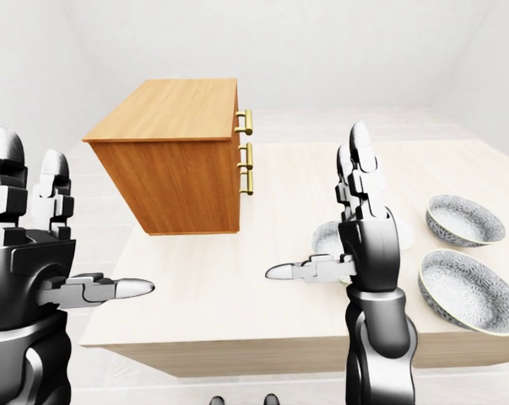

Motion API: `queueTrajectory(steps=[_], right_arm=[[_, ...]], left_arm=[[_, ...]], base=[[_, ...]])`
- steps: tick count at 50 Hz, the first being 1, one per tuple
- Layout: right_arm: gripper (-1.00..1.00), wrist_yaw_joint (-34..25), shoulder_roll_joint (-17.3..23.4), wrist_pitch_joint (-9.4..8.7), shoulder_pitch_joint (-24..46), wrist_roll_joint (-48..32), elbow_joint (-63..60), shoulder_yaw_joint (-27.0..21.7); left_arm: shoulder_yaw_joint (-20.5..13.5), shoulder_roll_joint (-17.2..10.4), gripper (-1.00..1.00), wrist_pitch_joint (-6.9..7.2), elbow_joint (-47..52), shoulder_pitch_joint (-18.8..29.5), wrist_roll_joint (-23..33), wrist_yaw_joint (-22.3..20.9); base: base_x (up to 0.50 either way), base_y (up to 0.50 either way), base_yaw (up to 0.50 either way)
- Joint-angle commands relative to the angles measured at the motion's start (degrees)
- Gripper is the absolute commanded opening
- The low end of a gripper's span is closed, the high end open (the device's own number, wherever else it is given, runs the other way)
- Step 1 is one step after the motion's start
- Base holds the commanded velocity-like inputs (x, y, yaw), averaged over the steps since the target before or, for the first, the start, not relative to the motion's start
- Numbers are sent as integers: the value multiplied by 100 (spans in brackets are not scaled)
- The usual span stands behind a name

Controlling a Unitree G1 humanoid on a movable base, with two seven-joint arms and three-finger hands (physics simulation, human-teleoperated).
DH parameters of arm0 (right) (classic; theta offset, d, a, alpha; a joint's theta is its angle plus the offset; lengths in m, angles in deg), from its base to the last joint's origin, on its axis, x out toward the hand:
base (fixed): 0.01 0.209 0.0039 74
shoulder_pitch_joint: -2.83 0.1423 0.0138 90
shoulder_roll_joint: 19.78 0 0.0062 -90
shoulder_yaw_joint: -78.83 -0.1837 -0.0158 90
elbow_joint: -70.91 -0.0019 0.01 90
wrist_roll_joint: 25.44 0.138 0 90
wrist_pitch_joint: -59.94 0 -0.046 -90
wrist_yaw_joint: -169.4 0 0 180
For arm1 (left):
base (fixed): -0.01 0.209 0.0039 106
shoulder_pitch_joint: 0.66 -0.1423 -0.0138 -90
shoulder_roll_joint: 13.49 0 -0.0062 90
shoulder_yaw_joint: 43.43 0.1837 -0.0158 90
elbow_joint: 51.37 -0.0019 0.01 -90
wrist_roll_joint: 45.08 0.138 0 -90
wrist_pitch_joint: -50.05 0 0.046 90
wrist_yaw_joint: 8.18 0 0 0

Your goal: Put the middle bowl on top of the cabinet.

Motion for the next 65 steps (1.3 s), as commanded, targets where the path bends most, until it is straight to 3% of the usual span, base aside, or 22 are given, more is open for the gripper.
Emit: queueTrajectory(steps=[1, 29, 48, 50, 65], right_arm=[[100, -48, -14, 0, -19, -84, 59, 11], [100, -14, -23, 0, -22, -209, 188, 21], [100, -61, -8, 0, -35, -182, 245, -71], [100, -72, 107, 0, -144, -567, 349, 49], [100, -151, 55, 0, -180, -525, 538, -423]], left_arm=[[25, 16, 100, 0, -28, -21, 9, -10], [207, 12, 100, 0, -38, -76, 170, -40], [276, 7, 100, 0, -36, -131, 146, -123], [237, 6, 100, 0, -49, -113, 133, -119], [217, 26, 100, 0, -10, -139, 114, -92]], base=[[50, 0, 0], [48, 0, 0], [1, 0, 0], [0, 0, 0], [0, 0, 0]])
